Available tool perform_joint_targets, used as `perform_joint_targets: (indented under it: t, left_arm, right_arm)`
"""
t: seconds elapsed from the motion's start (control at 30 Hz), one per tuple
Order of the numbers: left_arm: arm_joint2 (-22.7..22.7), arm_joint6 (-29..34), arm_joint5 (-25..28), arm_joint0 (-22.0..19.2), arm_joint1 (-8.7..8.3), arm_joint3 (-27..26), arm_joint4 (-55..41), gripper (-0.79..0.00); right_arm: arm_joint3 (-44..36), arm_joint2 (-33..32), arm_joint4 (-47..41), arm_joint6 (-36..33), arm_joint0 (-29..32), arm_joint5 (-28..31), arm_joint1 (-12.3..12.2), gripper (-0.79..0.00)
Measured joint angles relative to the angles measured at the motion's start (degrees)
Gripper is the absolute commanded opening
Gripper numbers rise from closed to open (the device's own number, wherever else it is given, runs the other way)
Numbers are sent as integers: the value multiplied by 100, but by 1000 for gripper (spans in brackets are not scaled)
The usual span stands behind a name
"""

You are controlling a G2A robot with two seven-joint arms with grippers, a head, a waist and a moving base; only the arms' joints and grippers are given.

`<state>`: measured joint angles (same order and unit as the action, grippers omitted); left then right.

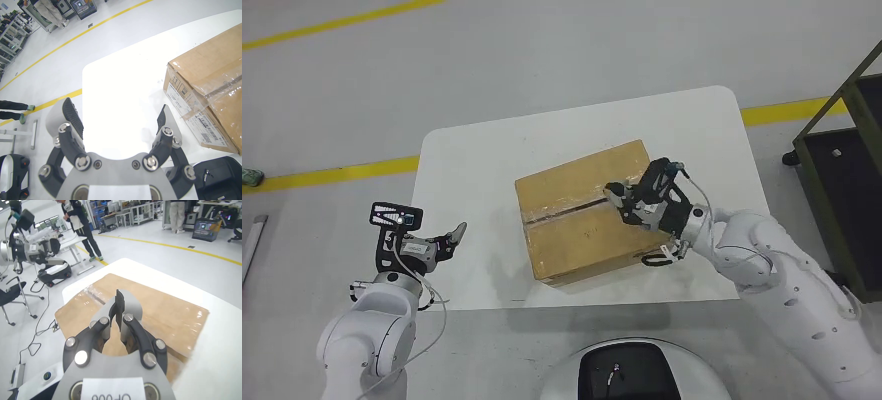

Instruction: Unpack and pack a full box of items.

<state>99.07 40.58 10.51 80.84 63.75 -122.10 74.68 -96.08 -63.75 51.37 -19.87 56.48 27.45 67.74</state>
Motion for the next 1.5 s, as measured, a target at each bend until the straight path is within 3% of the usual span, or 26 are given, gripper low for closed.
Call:
perform_joint_targets:
  t: [0.27, 0.53, 0.77, 0.93, 1.03, 1.17, 1.3, 1.5]
  left_arm:
    - [0, 0, 0, 0, 0, 0, 0, 0]
    - [0, 0, 0, 0, 0, 0, 0, 0]
    - [0, 0, 0, 0, 0, 0, 0, 0]
    - [0, 0, 0, 0, 0, 0, 0, 0]
    - [-4, -32, -6, 10, 2, 0, -16, 0]
    - [-39, -429, -24, 88, 24, -69, -370, 0]
    - [-93, -881, 99, 256, 37, -44, -596, 0]
    - [-191, -1667, 243, 547, 56, 34, -624, 0]
  right_arm:
    - [750, 511, 16, 114, -346, -135, 140, -785]
    - [185, -407, -132, 177, -17, -360, -3, -785]
    - [449, -937, 21, -205, 255, -334, -117, -785]
    - [325, -1219, -14, 208, 264, -343, -144, -785]
    - [64, -1628, 184, 621, 550, -635, -190, -785]
    - [-72, -1959, 363, 1010, 1224, -1013, -221, -785]
    - [-153, -1779, 655, 1408, 1771, -1158, -197, -785]
    - [-298, -1366, 774, 1532, 2012, -1225, -141, -785]
